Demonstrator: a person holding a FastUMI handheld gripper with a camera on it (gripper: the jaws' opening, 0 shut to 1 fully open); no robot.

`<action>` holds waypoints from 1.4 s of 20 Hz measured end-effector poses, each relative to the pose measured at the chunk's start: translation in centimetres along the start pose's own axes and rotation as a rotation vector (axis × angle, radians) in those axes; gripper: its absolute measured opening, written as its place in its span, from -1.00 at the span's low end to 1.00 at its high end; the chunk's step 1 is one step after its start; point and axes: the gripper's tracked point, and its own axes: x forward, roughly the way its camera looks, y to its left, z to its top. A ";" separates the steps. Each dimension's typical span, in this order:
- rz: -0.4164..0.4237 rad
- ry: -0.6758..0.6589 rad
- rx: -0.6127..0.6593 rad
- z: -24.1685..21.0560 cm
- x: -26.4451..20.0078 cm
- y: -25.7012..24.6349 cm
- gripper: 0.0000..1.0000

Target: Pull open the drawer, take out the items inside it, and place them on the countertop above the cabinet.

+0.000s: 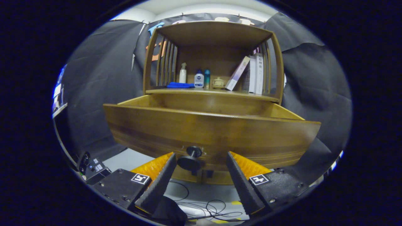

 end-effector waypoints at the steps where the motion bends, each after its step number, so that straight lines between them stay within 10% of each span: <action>1: 0.000 -0.021 0.002 0.9 -0.4 -0.3 1.00; 16: -0.017 -0.189 -0.055 19.0 3.1 -3.5 1.00; 28: 0.116 0.384 -0.180 13.9 17.2 0.1 0.97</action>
